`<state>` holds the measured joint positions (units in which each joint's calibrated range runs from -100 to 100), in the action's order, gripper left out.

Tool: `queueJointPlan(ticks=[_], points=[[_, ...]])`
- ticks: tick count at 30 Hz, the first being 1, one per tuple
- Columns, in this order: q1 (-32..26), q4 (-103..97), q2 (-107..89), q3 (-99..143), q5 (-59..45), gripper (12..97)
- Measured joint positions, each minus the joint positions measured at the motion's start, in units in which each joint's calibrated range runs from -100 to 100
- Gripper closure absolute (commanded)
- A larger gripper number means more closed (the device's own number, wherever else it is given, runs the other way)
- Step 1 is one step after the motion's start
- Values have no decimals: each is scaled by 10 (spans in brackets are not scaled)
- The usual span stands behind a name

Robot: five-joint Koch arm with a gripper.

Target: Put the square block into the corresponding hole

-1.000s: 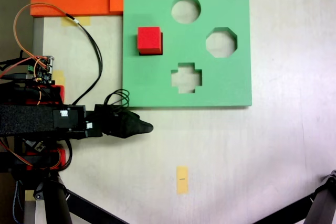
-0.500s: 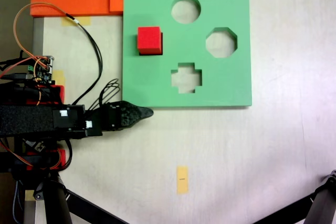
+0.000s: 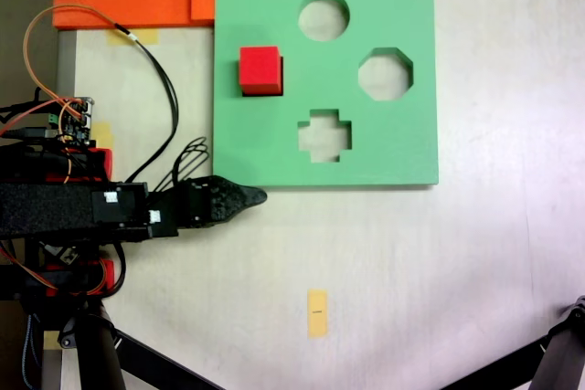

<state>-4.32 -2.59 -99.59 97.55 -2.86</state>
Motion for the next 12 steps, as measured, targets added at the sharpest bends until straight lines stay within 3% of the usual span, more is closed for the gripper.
queueJointPlan(ticks=[12], points=[[0,0,0,0,0,584]])
